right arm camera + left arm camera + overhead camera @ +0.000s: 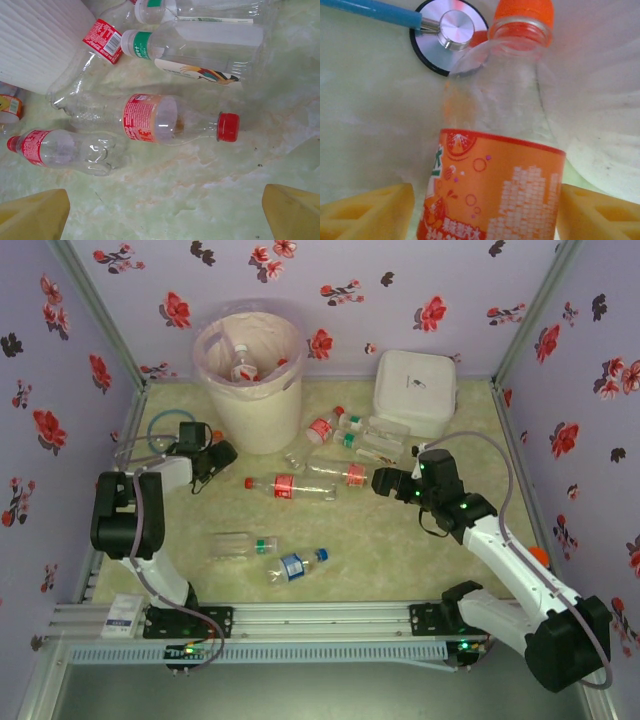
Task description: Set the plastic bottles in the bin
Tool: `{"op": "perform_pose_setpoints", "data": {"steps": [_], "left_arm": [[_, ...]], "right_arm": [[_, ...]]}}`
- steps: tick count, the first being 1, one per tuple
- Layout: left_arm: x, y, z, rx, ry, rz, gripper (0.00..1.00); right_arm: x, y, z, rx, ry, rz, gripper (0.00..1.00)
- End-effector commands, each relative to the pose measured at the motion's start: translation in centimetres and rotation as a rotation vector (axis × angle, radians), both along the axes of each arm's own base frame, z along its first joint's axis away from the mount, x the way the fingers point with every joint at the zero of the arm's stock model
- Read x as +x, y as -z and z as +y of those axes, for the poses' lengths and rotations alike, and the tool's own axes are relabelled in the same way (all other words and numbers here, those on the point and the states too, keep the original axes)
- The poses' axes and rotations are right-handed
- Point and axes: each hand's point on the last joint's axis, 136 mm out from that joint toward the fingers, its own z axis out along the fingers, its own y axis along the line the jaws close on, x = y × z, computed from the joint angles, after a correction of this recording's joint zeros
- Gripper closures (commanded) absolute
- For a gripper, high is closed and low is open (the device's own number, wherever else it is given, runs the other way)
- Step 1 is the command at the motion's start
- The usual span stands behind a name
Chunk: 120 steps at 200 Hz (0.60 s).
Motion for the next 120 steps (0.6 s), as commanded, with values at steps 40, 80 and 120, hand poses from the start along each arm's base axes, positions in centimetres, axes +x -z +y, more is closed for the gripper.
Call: {"op": "perform_pose_setpoints", "data": {"steps": [40,80,120], "left_arm": [[-0.5,-4.9,2.3,0.098,-0.036,-0.078,0.47],[-4.0,-13.6,6.2,0.273,-0.105,-0.18,0.53],[-8.1,-25.6,7.8,0.362,-0.112,-0.366,0.69]], "right_arm": [[0.2,0.4,-0.8,-0.045,0.011,-0.004,0.01],[0.2,0.3,-0.9,-0.048,0.014,-0.003,0.01],[0.9,0.6,-0.6,-0.02,0.034,-0.008,0.01]]}}
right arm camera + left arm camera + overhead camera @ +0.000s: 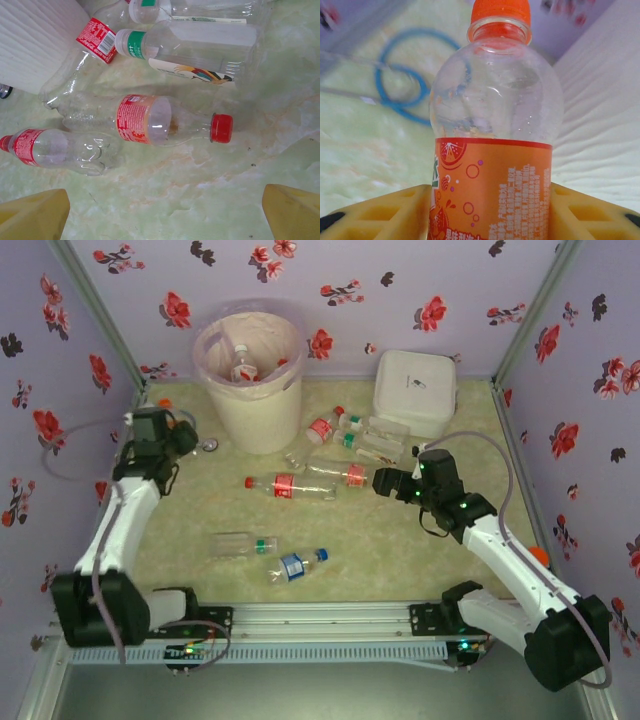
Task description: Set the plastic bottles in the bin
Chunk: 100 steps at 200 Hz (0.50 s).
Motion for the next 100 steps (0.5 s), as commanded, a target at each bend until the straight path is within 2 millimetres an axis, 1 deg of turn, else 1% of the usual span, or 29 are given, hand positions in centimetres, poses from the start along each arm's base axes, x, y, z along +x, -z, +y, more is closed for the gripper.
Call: {"op": "perform_pose_setpoints", "data": {"steps": [1,12,25,37,51,72,100], "left_arm": [[-2.7,-6.1,1.3,0.119,0.0,-0.041,0.69],[-3.3,-8.8,0.8,0.125,0.034,-0.071,0.74],[-3.7,-11.6,0.1,0.115,0.071,-0.12,0.83],[-3.8,-13.8,-0.3,0.103,0.09,-0.167,0.9],[-3.6,-15.9,-0.7,0.088,0.103,-0.21,1.0],[-2.3,-18.3,-1.6,0.058,0.139,-0.267,1.0],[0.9,-21.0,-3.8,0.05,0.21,-0.311,1.0]], "right_arm": [[0.8,0.2,-0.2,0.001,0.024,-0.013,0.01],[1.1,0.4,0.2,0.019,0.021,-0.007,0.01],[1.3,0.4,0.6,0.037,0.017,0.0,0.01],[1.5,0.3,0.8,0.049,0.016,0.002,0.01],[1.3,0.2,0.8,0.057,0.019,0.006,0.01],[0.9,0.3,0.5,0.068,0.033,0.007,0.01],[0.4,0.4,0.3,0.087,0.05,0.007,0.01]]}}
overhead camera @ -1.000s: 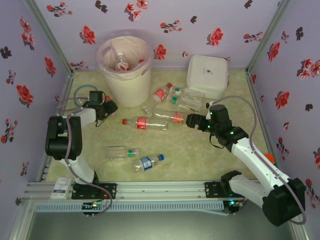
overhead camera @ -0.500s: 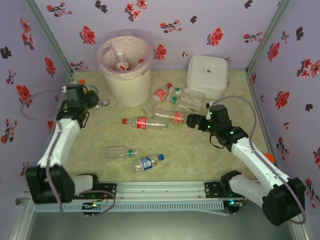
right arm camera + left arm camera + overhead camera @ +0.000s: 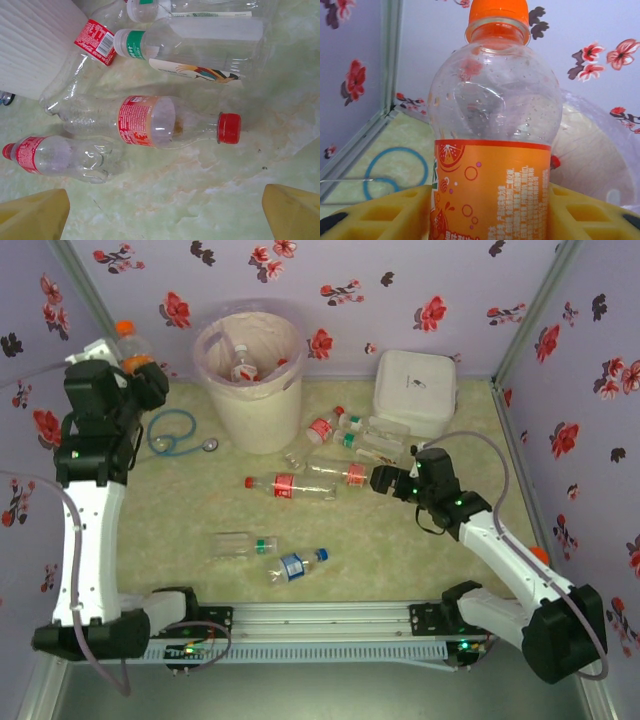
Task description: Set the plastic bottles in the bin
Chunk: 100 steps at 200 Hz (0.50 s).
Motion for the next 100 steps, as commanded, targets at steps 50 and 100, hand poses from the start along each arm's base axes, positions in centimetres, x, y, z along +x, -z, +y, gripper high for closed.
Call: {"op": "perform_pose_setpoints", "data": {"steps": [50,100], "left_arm": [[10.0,-1.9,-7.1,0.032,0.201,0.039,1.0],[15.8,2.2,-12.4,0.087,0.296,0.174,1.0]], "right_arm": [[-1.3,-0.1,-0.9,0.027,0.028,-0.011,0.01],[-2.1,0.0,-1.7,-0.029,0.015,-0.02,0.01]]}}
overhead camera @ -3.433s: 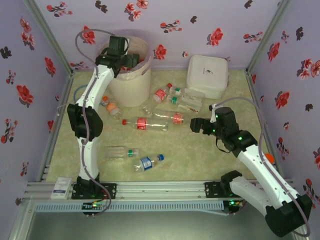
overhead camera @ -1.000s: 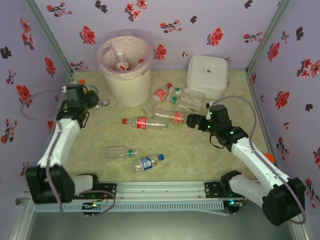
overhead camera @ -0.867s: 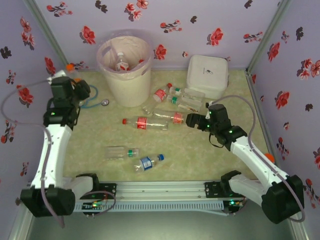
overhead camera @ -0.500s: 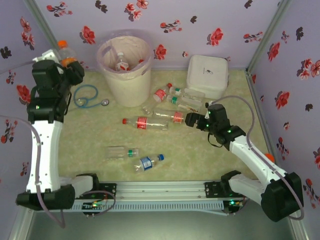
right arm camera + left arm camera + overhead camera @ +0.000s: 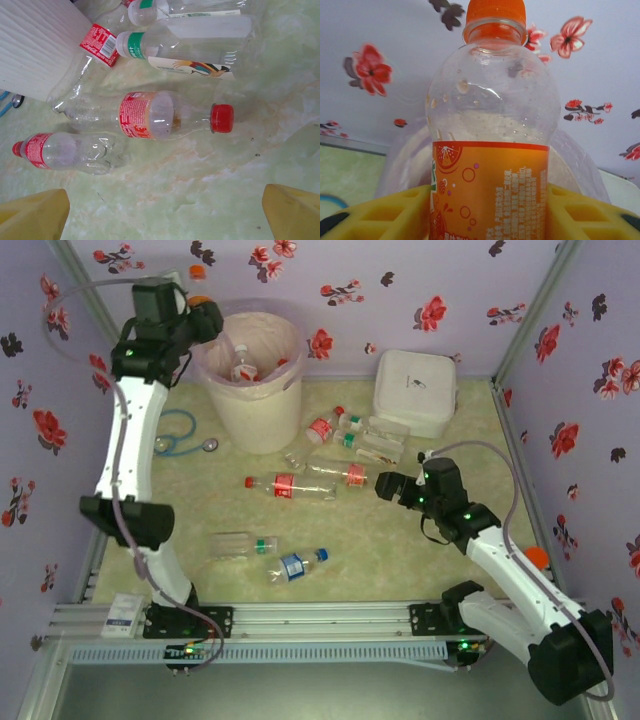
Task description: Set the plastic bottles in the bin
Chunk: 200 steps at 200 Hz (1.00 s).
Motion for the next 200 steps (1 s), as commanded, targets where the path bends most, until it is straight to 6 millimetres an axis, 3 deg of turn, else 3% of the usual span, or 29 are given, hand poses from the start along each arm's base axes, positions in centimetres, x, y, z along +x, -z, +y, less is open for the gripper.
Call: {"op": "perform_pose_setpoints", "data": {"steps": [1,22,47,78,98,105,125,141,170,200], "left_arm": [[0.8,3.1,-2.5,0.07,0.071,0.101,1.0],[2.2,6.8,-4.4,0.131,0.11,0.187,1.0],[3.2,11.1,-4.8,0.169,0.12,0.293,1.0],[2.5,16.3,-6.7,0.247,0.175,0.411,1.0],[2.1,18.1,-7.6,0.285,0.197,0.446,1.0],[2.1,18.4,-7.7,0.283,0.196,0.451,0.9],[2.2,18.5,-7.9,0.28,0.199,0.448,0.48],[2.0,18.0,-8.0,0.28,0.204,0.436,0.28],[1.8,16.5,-8.0,0.28,0.205,0.401,0.11],[1.5,14.8,-7.7,0.291,0.204,0.365,0.07]], "right_arm": [[-0.4,0.5,-0.8,-0.047,0.003,0.007,0.01],[-0.5,0.7,-0.8,-0.04,0.003,0.01,0.0],[-0.8,0.9,-0.9,-0.04,0.001,0.006,0.0],[-0.9,1.2,-1.1,-0.054,-0.001,0.009,0.01],[-0.9,1.4,-1.0,-0.052,-0.005,0.01,0.01],[-0.9,1.4,-0.9,-0.05,-0.009,0.011,0.0],[-0.9,1.3,-0.8,-0.047,-0.016,0.011,0.0],[-1.0,1.3,-0.9,-0.053,-0.014,0.012,0.01],[-1.1,1.5,-0.9,-0.05,-0.016,0.016,0.0],[-1.1,1.5,-0.7,-0.046,-0.021,0.019,0.01]]}}
